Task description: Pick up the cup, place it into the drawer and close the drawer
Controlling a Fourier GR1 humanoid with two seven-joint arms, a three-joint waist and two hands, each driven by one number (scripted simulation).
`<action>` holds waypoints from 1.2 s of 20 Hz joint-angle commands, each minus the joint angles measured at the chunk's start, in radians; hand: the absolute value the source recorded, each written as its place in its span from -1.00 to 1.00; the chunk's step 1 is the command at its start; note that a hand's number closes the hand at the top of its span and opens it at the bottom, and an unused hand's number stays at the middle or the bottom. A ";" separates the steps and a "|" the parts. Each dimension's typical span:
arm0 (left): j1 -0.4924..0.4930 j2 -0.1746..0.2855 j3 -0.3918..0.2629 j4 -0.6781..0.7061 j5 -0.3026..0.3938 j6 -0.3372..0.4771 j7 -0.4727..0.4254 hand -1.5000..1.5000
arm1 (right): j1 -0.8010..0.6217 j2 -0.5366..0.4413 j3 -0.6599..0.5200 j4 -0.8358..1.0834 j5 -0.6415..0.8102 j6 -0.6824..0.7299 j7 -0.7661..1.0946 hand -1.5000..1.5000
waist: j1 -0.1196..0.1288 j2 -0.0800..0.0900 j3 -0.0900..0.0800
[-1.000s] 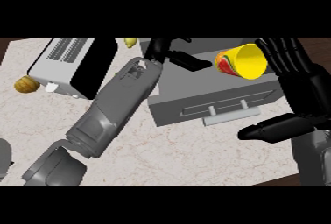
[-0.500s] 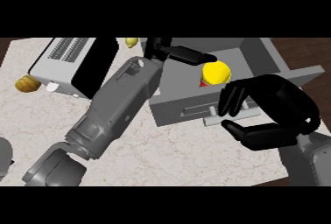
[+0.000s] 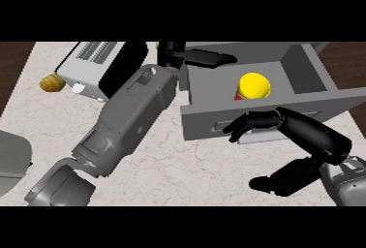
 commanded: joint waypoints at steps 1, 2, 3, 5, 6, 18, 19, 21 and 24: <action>0.011 0.000 0.004 0.008 0.035 0.006 -0.036 -1.00 | 0.049 -0.018 0.050 0.028 0.225 -0.055 -0.073 -1.00 | 0.040 -0.003 0.001; 0.023 0.000 0.002 -0.002 0.037 -0.008 -0.048 -1.00 | 0.046 0.008 0.087 0.053 0.279 -0.094 -0.049 -1.00 | 0.058 -0.006 0.000; 0.032 0.000 0.010 -0.009 0.053 -0.028 -0.049 -1.00 | 0.056 0.025 0.106 0.067 0.314 -0.124 -0.051 -1.00 | 0.065 -0.008 0.000; 0.059 0.000 0.022 -0.043 0.055 -0.063 -0.067 -1.00 | 0.013 0.042 0.108 0.215 0.373 -0.161 -0.106 -1.00 | 0.105 -0.011 0.000; 0.052 0.000 0.029 -0.050 0.054 -0.036 -0.044 -1.00 | 0.062 0.011 0.118 0.247 0.416 -0.171 -0.156 -1.00 | 0.109 -0.015 0.001; 0.226 0.081 0.020 -0.168 0.051 -0.168 -0.050 -1.00 | -0.260 0.104 0.088 0.997 0.581 -0.359 -0.431 1.00 | 0.201 0.000 0.003; 0.281 0.086 0.018 -0.194 0.047 -0.156 -0.076 -1.00 | -0.256 0.095 0.087 1.032 0.594 -0.387 -0.484 1.00 | 0.203 -0.007 0.003; 0.274 0.121 0.022 -0.225 0.060 -0.184 -0.022 -1.00 | -0.314 0.086 0.018 1.091 0.542 -0.384 -0.544 1.00 | 0.215 -0.006 0.004; 0.349 0.120 0.006 -0.261 0.056 -0.214 -0.045 -1.00 | -0.402 0.055 -0.041 1.180 0.536 -0.418 -0.574 1.00 | 0.234 -0.001 0.004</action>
